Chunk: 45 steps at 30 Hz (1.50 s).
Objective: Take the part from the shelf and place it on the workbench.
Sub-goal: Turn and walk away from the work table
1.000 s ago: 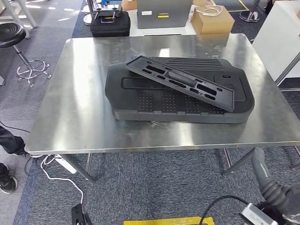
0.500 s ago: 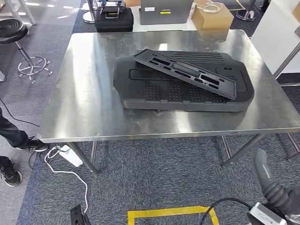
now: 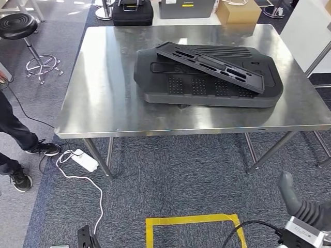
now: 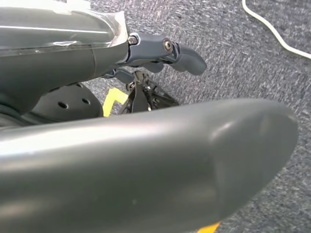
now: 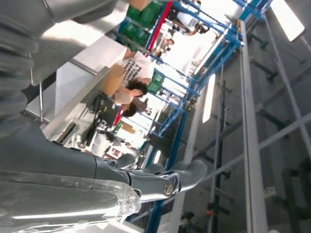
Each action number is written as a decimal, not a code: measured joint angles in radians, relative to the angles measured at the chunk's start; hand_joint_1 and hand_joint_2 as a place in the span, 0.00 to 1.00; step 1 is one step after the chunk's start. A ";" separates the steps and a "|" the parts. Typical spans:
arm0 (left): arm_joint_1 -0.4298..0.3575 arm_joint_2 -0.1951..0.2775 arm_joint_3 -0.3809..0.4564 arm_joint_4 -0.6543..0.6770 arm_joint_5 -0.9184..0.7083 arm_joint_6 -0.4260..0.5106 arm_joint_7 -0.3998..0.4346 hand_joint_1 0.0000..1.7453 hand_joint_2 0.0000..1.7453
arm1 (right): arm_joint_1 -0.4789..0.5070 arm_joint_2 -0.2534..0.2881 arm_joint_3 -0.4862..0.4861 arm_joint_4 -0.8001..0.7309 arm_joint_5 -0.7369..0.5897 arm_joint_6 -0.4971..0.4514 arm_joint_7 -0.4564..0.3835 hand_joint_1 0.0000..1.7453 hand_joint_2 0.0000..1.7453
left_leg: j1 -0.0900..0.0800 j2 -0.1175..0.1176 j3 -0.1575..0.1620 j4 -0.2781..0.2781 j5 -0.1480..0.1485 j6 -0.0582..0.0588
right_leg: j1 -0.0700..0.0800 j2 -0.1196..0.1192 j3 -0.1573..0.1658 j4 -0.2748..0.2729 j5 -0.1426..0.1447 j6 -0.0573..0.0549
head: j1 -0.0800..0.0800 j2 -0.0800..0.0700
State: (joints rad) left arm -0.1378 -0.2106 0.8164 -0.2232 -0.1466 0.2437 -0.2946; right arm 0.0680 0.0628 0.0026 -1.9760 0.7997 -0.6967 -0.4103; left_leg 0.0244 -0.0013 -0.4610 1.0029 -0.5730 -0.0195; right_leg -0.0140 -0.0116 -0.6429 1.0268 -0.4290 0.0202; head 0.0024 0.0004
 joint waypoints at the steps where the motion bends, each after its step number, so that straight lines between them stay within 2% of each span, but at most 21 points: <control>1: 0.001 0.000 0.000 0.000 0.000 -0.001 -0.002 0.00 0.00 | 0.000 -0.008 0.002 0.001 -0.003 0.000 0.004 0.00 0.00 | -0.002 -0.001 -0.004 -0.003 -0.001 0.012 | -0.002 0.000 -0.002 -0.001 0.007 0.008 | 0.001 0.000; 3: 0.002 0.000 0.000 0.000 0.000 -0.002 -0.006 0.00 0.00 | 0.002 -0.022 0.005 0.006 -0.010 0.000 0.009 0.00 0.00 | -0.004 0.001 -0.017 -0.002 0.012 0.034 | -0.007 0.001 -0.012 0.011 -0.004 0.019 | 0.001 0.000; 5: 0.002 0.000 0.000 0.000 0.000 -0.003 -0.008 0.00 0.00 | 0.003 -0.035 0.008 0.011 -0.014 0.000 0.011 0.00 0.00 | -0.006 0.005 -0.035 -0.003 0.030 0.053 | -0.010 0.001 -0.042 0.093 -0.072 0.026 | 0.002 0.000; 7: 0.003 0.000 0.000 0.000 0.000 -0.003 -0.009 0.00 0.00 | 0.005 -0.046 0.011 0.017 -0.018 0.000 0.015 0.00 0.00 | -0.013 0.010 -0.054 -0.002 0.046 0.062 | -0.009 0.001 -0.080 0.227 -0.152 0.028 | 0.002 0.000; 9: 0.005 0.000 0.000 0.000 0.000 -0.003 -0.009 0.00 0.00 | 0.008 -0.054 0.013 0.022 -0.022 0.000 0.019 0.00 0.00 | -0.021 0.016 -0.070 -0.001 0.058 0.065 | -0.008 0.001 -0.070 0.274 -0.174 0.025 | 0.002 0.000; 10: 0.005 0.000 0.000 0.000 0.000 -0.004 -0.009 0.00 0.00 | 0.009 -0.057 0.014 0.024 -0.024 0.000 0.020 0.00 0.00 | -0.024 0.020 -0.075 -0.001 0.062 0.065 | -0.006 0.001 -0.035 0.235 -0.160 0.021 | 0.002 0.000; 13: 0.005 -0.002 0.000 0.000 0.000 -0.004 -0.010 0.00 0.00 | 0.007 -0.063 0.015 0.026 -0.027 0.000 0.021 0.00 0.00 | -0.031 0.029 -0.082 0.000 0.071 0.062 | 0.010 -0.011 0.110 0.018 -0.102 -0.007 | 0.002 0.000; 15: 0.005 -0.003 0.000 0.000 0.000 -0.005 -0.009 0.00 0.00 | 0.007 -0.066 0.016 0.026 -0.028 0.000 0.021 0.00 0.00 | -0.032 0.038 -0.085 0.001 0.076 0.054 | 0.019 -0.016 0.141 -0.042 -0.098 -0.020 | 0.001 0.000; 17: 0.005 -0.003 0.000 0.000 0.000 -0.005 -0.009 0.00 0.00 | 0.009 -0.069 0.017 0.026 -0.029 0.000 0.022 0.00 0.00 | -0.030 0.045 -0.088 0.002 0.077 0.045 | 0.018 -0.008 0.138 -0.051 -0.089 -0.025 | 0.001 0.000; 19: 0.005 -0.002 0.000 0.000 0.000 -0.005 -0.009 0.00 0.00 | 0.009 -0.070 0.019 0.026 -0.029 0.000 0.022 0.00 0.00 | -0.029 0.035 -0.104 0.035 0.046 0.037 | 0.013 -0.003 0.134 -0.063 -0.075 -0.033 | 0.001 0.000; 22: 0.006 0.000 0.000 0.000 0.000 -0.005 -0.008 0.00 0.00 | 0.009 -0.070 0.021 0.027 -0.030 0.000 0.023 0.00 0.00 | -0.022 0.014 -0.178 0.215 -0.057 0.024 | 0.011 0.007 0.119 -0.066 -0.062 -0.040 | 0.000 0.000; 24: 0.006 0.000 0.000 0.000 0.000 -0.005 -0.008 0.00 0.00 | 0.011 -0.070 0.022 0.030 -0.030 0.000 0.024 0.00 0.00 | -0.018 0.012 -0.201 0.284 -0.072 0.018 | 0.011 0.018 0.108 -0.060 -0.058 -0.038 | 0.000 0.000; 26: 0.007 0.001 0.000 0.000 0.000 -0.005 -0.008 0.00 0.00 | 0.012 -0.071 0.022 0.032 -0.031 0.000 0.024 0.00 0.00 | -0.012 0.008 -0.155 0.202 -0.017 0.014 | 0.010 0.033 0.098 -0.047 -0.058 -0.034 | 0.000 0.000; 29: 0.008 0.001 0.000 0.000 0.000 -0.005 -0.008 0.00 0.00 | 0.011 -0.071 0.022 0.032 -0.032 0.000 0.024 0.00 0.00 | -0.003 -0.033 -0.080 0.043 0.039 0.013 | 0.009 0.056 0.075 -0.017 -0.063 -0.019 | 0.000 0.000; 32: 0.008 0.001 0.000 0.000 0.002 -0.005 -0.007 0.00 0.00 | 0.016 -0.072 0.023 0.032 -0.033 0.000 0.024 0.00 0.00 | -0.006 -0.034 -0.083 0.031 0.041 0.027 | 0.005 0.074 0.055 -0.007 -0.057 -0.001 | 0.000 0.000; 34: 0.007 0.000 0.000 0.000 0.002 -0.006 -0.006 0.00 0.00 | 0.019 -0.074 0.023 0.031 -0.033 -0.001 0.025 0.00 0.00 | -0.004 -0.020 -0.084 0.027 0.048 0.041 | 0.004 0.061 0.043 0.019 -0.078 0.007 | 0.002 0.000; 37: 0.008 -0.001 0.000 0.000 0.002 -0.007 -0.005 0.00 0.00 | 0.020 -0.077 0.023 0.032 -0.035 -0.001 0.027 0.00 0.00 | -0.007 0.004 -0.088 0.025 0.052 0.051 | 0.002 0.027 -0.028 0.189 -0.171 0.019 | 0.003 0.000; 39: 0.009 -0.001 0.000 0.000 0.002 -0.008 -0.004 0.00 0.00 | 0.023 -0.078 0.024 0.033 -0.037 -0.001 0.028 0.00 0.00 | -0.010 0.022 -0.089 0.026 0.052 0.051 | 0.000 0.022 -0.058 0.272 -0.196 0.023 | 0.003 0.000; 40: 0.009 -0.001 0.000 0.000 0.002 -0.008 -0.003 0.00 0.00 | 0.023 -0.079 0.024 0.033 -0.037 -0.001 0.028 0.00 0.00 | -0.012 0.030 -0.089 0.026 0.052 0.051 | 0.000 0.020 -0.046 0.256 -0.181 0.022 | 0.003 0.000; 43: 0.008 -0.001 0.000 0.000 0.002 -0.010 -0.003 0.00 0.00 | 0.022 -0.080 0.024 0.032 -0.038 -0.001 0.029 0.00 0.00 | -0.015 0.048 -0.087 0.025 0.051 0.050 | 0.006 -0.009 0.060 0.056 -0.097 0.011 | 0.002 0.000; 45: 0.007 -0.001 0.000 0.000 0.002 -0.012 -0.003 0.00 0.00 | 0.021 -0.081 0.024 0.031 -0.039 -0.001 0.030 0.00 0.00 | -0.017 0.057 -0.090 0.025 0.052 0.045 | 0.015 -0.022 0.091 -0.016 -0.082 0.002 | 0.002 0.000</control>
State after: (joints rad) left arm -0.1312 -0.2114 0.8164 -0.2232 -0.1442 0.2321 -0.2980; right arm 0.0889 -0.0186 0.0262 -1.9446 0.7604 -0.6973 -0.3801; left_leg 0.0071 0.0557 -0.5509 1.0276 -0.5208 0.0251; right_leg 0.0013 -0.0339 -0.5514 1.0112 -0.5109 0.0224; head 0.0040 0.0004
